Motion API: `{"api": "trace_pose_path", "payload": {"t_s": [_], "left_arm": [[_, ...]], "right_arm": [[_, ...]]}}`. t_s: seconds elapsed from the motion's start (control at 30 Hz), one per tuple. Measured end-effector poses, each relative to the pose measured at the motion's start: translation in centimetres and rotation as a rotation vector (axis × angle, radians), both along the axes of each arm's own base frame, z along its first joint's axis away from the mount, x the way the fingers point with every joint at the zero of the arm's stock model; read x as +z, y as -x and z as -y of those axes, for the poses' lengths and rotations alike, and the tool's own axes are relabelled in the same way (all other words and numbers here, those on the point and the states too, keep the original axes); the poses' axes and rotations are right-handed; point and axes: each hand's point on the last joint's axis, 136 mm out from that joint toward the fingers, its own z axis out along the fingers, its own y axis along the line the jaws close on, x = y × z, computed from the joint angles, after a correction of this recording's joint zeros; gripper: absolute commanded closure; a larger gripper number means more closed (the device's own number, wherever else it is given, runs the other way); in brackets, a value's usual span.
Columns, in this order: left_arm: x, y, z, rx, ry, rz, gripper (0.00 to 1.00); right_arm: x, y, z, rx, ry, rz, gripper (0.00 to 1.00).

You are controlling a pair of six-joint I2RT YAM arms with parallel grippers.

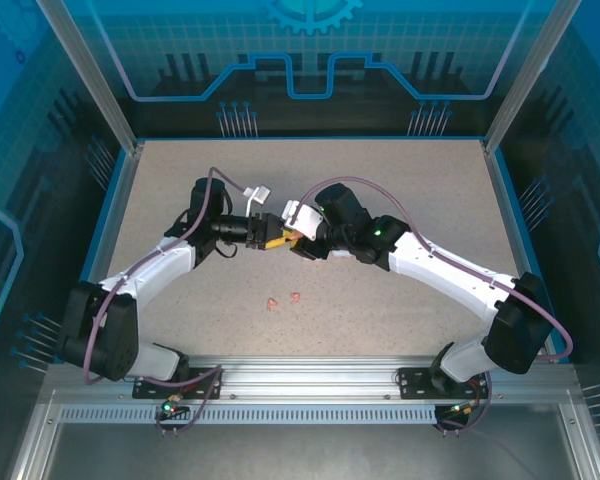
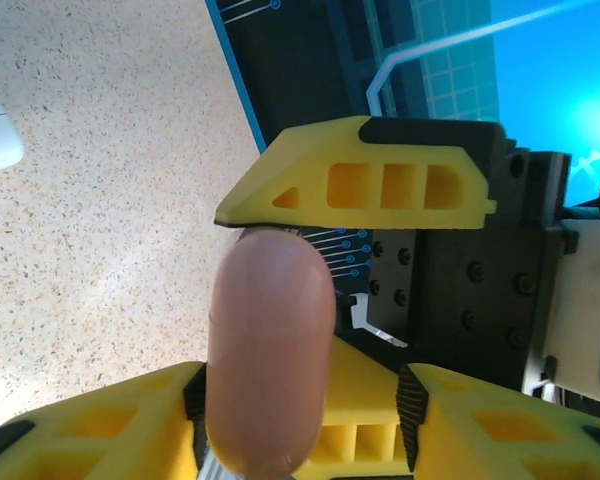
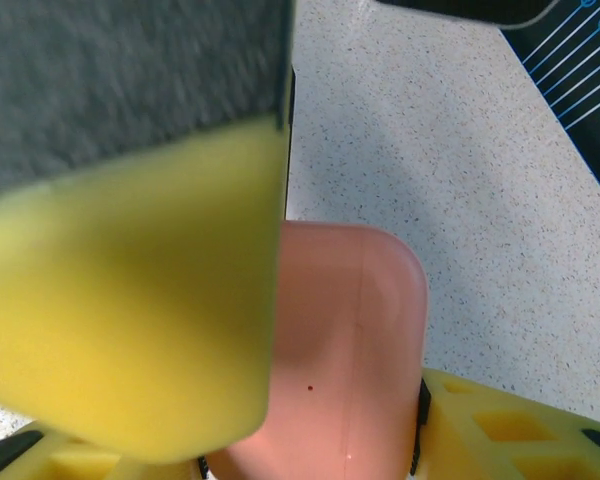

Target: Insert the wireless bluetooth earbuds into the charging case

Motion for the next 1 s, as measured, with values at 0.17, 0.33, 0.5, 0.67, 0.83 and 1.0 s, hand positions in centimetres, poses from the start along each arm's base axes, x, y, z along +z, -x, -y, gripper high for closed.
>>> {"api": "trace_pose_path", "payload": {"t_s": [0.17, 0.33, 0.5, 0.67, 0.83, 1.0], "left_arm": [[-0.4, -0.1, 0.2, -0.012, -0.018, -0.007, 0.61], [-0.9, -0.1, 0.3, -0.011, -0.032, -0.019, 0.69], [-1.0, -0.1, 0.3, -0.013, -0.035, -0.017, 0.72], [-1.0, -0.1, 0.3, -0.015, -0.035, -0.015, 0.73], [-0.9, 0.0, 0.4, -0.018, -0.035, -0.007, 0.74], [0.2, -0.1, 0.3, 0.007, -0.042, 0.075, 0.74]], "right_arm": [[0.0, 0.1, 0.0, 0.003, -0.001, -0.002, 0.48], [0.0, 0.1, -0.1, 0.009, -0.005, -0.005, 0.48], [0.0, 0.2, -0.2, 0.011, -0.005, -0.008, 0.48], [0.0, 0.3, -0.1, 0.016, 0.000, -0.013, 0.47], [0.1, 0.4, -0.1, 0.018, 0.003, -0.020, 0.43], [0.5, 0.5, 0.0, 0.021, -0.036, -0.054, 0.27]]}}
